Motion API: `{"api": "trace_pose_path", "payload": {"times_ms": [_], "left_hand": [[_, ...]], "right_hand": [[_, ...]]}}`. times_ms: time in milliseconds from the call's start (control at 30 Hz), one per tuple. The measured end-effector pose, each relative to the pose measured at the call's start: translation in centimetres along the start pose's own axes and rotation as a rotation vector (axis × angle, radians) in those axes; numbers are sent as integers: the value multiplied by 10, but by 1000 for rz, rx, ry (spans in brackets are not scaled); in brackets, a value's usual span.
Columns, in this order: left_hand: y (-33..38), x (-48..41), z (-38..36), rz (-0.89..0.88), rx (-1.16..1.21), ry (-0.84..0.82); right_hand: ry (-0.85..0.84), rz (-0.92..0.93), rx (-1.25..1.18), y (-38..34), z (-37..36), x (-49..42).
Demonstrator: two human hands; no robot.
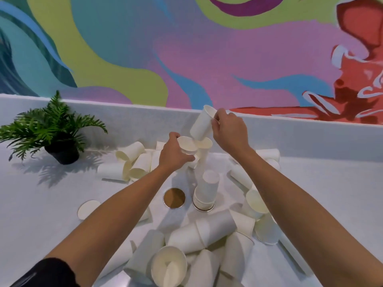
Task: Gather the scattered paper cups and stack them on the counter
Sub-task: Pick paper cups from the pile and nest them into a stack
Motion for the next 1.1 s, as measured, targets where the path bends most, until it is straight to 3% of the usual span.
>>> {"api": "trace_pose_path", "payload": {"times_ms": [400,600,700,800,967,1100], "left_hand": [[19,3,8,-50,29,-6],[19,-2,6,-54,70,16],[14,-4,5,-61,66,7],[3,-7,8,-48,76,3],[-16,-17,10,-6,85,-2],[-26,-23,8,-1,80,3]], "right_hand": [[-56,248,-8,-21,-1,7],[-307,394,90,-22,-29,13],[-407,311,-31,-13,-44,13],[-311,140,-203,6,-49,7],[-321,-69,-105,48,-72,0],[-415,-48,-12,61,-105,3]]}}
Point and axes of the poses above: each hand's wrist, its own x-axis away from the middle knuckle, its own z-axis out of the back of the hand, y = z × x, the point moved 5 cm from there along -x, towards the middle knuckle, and after that the axes turned 7 degrees about -y, right-handed, at the moved point
